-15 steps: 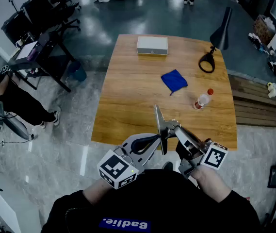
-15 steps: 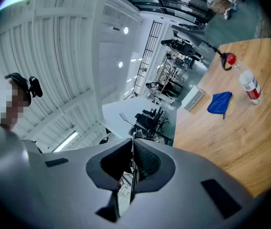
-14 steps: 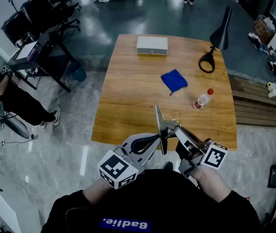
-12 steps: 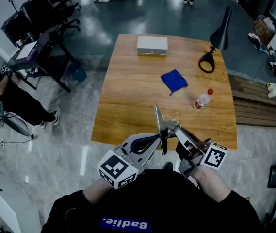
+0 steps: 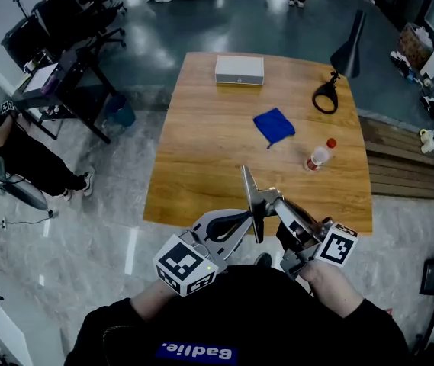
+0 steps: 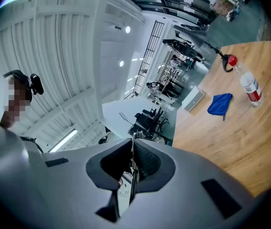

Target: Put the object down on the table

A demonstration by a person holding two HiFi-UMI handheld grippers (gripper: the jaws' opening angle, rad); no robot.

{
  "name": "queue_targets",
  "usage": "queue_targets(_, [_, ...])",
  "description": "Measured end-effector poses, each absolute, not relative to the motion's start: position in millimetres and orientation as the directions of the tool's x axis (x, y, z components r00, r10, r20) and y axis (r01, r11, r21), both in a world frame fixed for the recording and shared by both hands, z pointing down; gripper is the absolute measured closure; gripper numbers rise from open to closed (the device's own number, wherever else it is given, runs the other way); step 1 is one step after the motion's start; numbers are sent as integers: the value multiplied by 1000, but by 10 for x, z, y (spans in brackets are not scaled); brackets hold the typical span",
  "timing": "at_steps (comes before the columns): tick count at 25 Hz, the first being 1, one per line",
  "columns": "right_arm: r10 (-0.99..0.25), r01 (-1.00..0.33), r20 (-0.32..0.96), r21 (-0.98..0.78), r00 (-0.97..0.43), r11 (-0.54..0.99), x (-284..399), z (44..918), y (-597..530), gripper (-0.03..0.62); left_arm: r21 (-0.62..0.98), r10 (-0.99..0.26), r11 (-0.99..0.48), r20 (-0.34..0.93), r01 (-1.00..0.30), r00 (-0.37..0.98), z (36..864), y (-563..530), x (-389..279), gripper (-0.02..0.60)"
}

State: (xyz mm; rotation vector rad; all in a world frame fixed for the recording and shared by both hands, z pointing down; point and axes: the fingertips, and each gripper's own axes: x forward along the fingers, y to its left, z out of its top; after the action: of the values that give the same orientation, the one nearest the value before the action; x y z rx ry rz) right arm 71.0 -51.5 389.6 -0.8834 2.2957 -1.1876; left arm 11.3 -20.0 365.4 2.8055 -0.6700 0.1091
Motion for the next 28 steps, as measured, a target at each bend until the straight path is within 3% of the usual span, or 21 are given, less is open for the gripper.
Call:
queue_targets(10, [-691,-397,-80,-769,-718,502,747,3759,-537,576,230,-431,-862,132,-451,892,3664,-241,163,577])
queue_targets(19, [-699,-521,-3,-665,-715,535,805,3887,-711,577,231,-433,-860,141,-455,890,3672,-317,206,577])
queue_targets(28, [-698,-545,67,-680,-713,491,796,4252,-1036,577,232,-454,-845,160,-481,876,3688,-488,122,577])
